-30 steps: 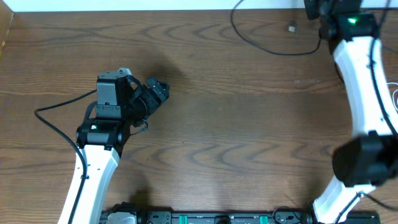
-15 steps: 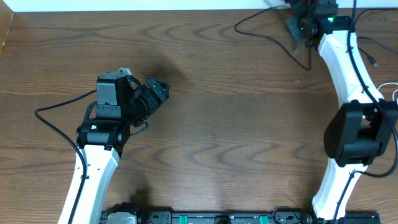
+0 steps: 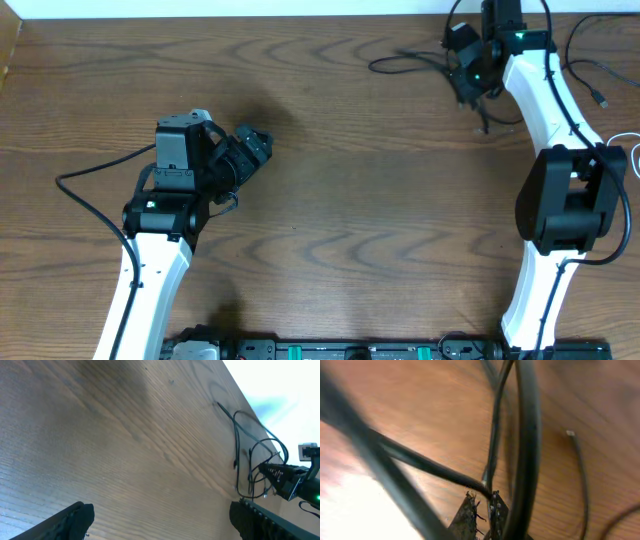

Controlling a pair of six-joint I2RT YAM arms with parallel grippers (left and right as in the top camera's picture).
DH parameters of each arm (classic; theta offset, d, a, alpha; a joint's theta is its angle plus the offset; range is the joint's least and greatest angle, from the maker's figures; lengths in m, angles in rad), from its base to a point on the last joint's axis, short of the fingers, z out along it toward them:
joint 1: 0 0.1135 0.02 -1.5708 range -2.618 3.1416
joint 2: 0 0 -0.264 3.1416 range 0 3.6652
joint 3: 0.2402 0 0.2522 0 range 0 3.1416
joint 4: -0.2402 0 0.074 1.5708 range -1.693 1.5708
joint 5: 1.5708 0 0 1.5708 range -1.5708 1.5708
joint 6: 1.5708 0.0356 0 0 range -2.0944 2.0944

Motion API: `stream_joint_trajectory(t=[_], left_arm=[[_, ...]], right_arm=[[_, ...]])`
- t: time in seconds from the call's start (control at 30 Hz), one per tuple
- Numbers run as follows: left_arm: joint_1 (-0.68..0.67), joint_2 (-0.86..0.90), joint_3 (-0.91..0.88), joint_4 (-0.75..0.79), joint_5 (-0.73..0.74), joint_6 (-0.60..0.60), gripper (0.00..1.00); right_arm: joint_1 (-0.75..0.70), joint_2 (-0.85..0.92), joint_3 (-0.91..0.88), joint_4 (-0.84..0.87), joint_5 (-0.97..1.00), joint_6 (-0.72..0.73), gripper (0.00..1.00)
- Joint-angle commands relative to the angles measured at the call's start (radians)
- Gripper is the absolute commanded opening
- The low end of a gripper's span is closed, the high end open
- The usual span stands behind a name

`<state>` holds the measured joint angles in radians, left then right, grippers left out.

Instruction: Untangle cables

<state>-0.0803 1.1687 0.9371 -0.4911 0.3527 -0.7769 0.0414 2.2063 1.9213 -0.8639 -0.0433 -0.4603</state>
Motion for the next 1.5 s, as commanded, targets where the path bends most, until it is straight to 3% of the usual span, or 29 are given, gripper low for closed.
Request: stream_joint_trajectory(t=[0.0,0.17,0.3,0.4,0.43,0.5,0.67,0.77,0.9,1.2,1.37,1.47], left_arm=[[0.003,-0.005,0.012,-0.002,-0.007,0.021,0.92],[0.003,-0.005,0.012,-0.002,-0.007,0.021,0.92],[0.003,-0.005,0.012,-0.002,-0.007,0.021,0.92],[0.003,-0.005,0.012,-0.002,-0.007,0.021,0.92],[0.003,-0.005,0.012,-0.002,-0.007,0.021,0.92],[0.003,-0.005,0.012,-0.002,-0.007,0.021,0.92],[0.003,-0.005,0.012,-0.002,-0.007,0.021,0.92],[0.003,-0.005,0.012,-0.002,-0.007,0.021,0.92],[0.003,-0.005,0.012,-0.002,-0.007,0.021,0.92],[0.003,-0.005,0.012,-0.002,-0.007,0.021,0.92],[0.003,-0.005,0.012,-0.002,-0.007,0.021,0.92],[0.003,-0.005,0.012,-0.002,-0.007,0.021,0.92]], right_arm=[[-0.058,0.006,-0.01,0.042,0.052,0.105,0.1],[-0.097,0.006,-0.037,0.012,-0.213,0.131,0.24],[-0.097,0.001,-0.036,0.012,-0.255,0.131,0.38],[-0.091,-0.016,-0.035,0.011,-0.26,0.131,0.66],[-0.09,-0.026,-0.035,0.011,-0.267,0.131,0.83],[-0.087,-0.058,-0.034,0.011,-0.3,0.131,0.99],[-0.085,-0.182,-0.033,0.032,-0.369,0.131,0.99],[-0.086,-0.242,-0.033,0.05,-0.262,0.142,0.99],[-0.093,-0.302,-0.033,0.064,-0.057,0.274,0.99],[-0.09,-0.51,-0.033,0.095,-0.027,0.341,0.99],[-0.101,-0.587,-0.033,0.065,0.219,0.519,0.99],[-0.097,-0.63,-0.033,0.033,0.243,0.569,0.99]])
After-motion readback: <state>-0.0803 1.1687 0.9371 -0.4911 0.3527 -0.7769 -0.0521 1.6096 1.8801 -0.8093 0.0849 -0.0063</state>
